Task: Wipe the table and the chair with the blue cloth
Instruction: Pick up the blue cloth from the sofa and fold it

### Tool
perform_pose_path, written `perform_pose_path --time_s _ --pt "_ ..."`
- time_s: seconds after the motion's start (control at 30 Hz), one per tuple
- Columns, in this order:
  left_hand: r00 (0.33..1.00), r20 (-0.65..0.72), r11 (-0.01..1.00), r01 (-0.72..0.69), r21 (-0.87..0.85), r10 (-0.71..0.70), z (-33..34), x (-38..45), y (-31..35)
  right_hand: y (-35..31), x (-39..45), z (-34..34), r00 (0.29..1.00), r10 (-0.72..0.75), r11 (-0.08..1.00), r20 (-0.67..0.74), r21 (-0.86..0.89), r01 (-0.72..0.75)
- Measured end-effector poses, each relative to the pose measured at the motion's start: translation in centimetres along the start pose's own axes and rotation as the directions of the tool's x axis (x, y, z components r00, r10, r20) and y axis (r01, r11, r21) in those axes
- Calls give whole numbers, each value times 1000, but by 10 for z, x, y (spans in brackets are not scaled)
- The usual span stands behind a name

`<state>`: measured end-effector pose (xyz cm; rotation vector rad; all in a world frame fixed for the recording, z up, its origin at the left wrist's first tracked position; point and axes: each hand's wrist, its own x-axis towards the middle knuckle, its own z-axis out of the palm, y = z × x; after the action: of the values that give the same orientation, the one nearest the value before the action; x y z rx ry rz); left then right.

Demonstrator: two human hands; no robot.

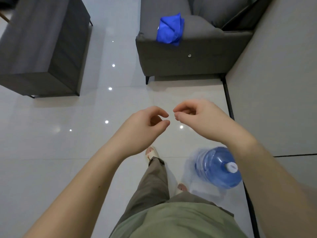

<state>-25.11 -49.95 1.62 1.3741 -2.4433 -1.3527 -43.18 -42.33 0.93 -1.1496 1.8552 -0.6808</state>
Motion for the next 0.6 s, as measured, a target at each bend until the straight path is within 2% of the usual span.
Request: perform_pose_path --time_s 0.23,0.33,0.6 --pt "1000 -7 996 -8 -87 7 -81 98 -19 -54 113 -20 999 47 996 6 -77 -47" --pt "1000 -12 996 -11 -92 10 -112 137 -24 -74 158 -35 997 57 995 -50 -82 -61" --pt "997 49 995 -53 -85 57 -150 236 -6 -82 241 -66 997 54 998 -48 -39 -56"
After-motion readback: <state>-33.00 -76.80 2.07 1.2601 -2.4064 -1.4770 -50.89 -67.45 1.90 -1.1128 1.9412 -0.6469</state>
